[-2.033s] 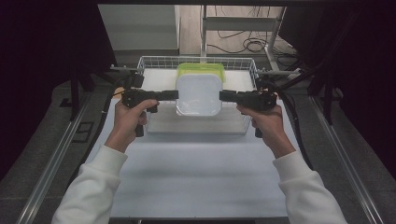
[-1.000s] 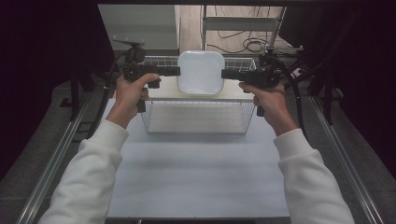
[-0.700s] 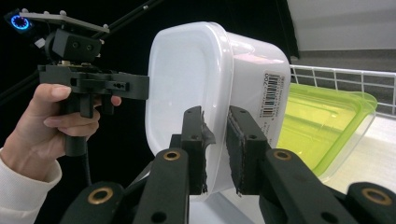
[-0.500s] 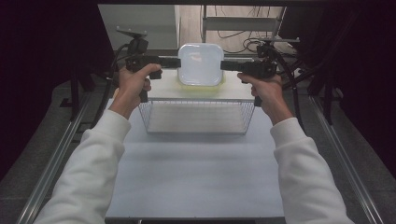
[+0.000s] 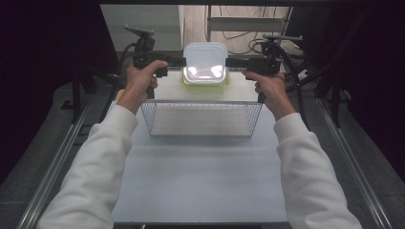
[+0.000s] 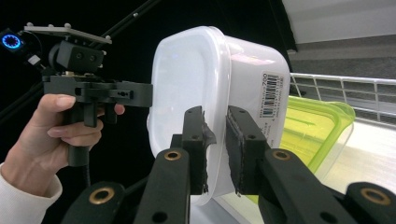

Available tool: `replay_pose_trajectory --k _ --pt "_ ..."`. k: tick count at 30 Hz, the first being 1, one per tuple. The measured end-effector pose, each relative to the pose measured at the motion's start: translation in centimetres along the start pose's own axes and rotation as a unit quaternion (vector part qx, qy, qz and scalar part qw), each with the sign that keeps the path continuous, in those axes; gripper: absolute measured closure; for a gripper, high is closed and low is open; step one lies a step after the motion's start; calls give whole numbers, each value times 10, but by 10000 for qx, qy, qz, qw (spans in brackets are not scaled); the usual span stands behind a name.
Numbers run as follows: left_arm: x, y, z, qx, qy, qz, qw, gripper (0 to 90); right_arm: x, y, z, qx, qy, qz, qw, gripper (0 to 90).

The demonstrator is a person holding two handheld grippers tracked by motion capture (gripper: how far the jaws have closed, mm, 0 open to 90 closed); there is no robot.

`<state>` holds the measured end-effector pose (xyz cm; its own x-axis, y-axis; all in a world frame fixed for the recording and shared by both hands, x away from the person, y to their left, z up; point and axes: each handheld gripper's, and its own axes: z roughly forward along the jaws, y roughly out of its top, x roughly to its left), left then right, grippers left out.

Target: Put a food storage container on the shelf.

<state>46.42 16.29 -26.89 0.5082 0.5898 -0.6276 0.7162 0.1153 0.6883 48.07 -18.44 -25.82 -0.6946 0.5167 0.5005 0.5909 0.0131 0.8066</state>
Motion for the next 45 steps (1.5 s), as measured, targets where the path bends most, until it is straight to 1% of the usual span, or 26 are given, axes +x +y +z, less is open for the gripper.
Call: replay_pose_trajectory --k 3,9,11,12,15,20,25,27,30,32,34,36,38,39,40,42,44,45 --pt "2 2 1 15 -20 -65 10000 785 -3 0 3 37 -16 83 10000 771" --pt "6 4 3 17 -171 -255 9995 795 -10 1 5 139 -111 242 9995 754" --pt "8 5 4 4 -207 -320 9993 795 -13 2 6 116 -79 290 9995 749" --pt "9 6 4 -3 -240 -373 9990 796 -14 2 6 116 -76 313 9994 747" --pt "13 8 6 -41 -310 -562 9979 794 -18 4 8 113 -13 481 9988 739" --pt "21 12 12 -45 -401 -782 9961 782 -24 9 13 166 -101 665 9976 708" --pt "30 15 17 -78 -479 -989 9939 764 -32 14 19 203 -98 967 9951 687" --pt "32 16 20 -55 -449 -1073 9932 748 -36 15 22 225 -96 1182 9927 684" --pt "36 16 23 -74 -488 -1127 9924 725 -40 16 25 232 -103 1327 9908 679" --pt "36 16 23 -71 -502 -1118 9924 723 -41 16 25 217 -76 1386 9901 679" --pt "36 15 23 -61 -489 -1094 9928 716 -41 16 24 205 -70 1368 9904 681" --pt "35 15 24 -61 -438 -1061 9934 678 -41 16 24 195 -84 1331 9909 660" --pt "32 14 22 -174 -329 -901 9952 659 -40 16 23 142 -105 1309 9912 589" --pt "31 14 21 -207 -307 -846 9957 634 -39 16 22 78 -120 1261 9919 553" --pt "30 14 20 -257 -233 -780 9963 607 -38 16 20 50 -140 1226 9923 526" --pt "28 14 15 -394 -102 -636 9971 508 -34 16 15 -44 -173 1084 9940 472" --pt "25 12 11 -420 -46 -464 9980 457 -31 16 8 -155 -117 1007 9947 435" --pt "22 11 10 -419 -43 -378 9984 434 -30 16 4 -202 -100 933 9954 419"
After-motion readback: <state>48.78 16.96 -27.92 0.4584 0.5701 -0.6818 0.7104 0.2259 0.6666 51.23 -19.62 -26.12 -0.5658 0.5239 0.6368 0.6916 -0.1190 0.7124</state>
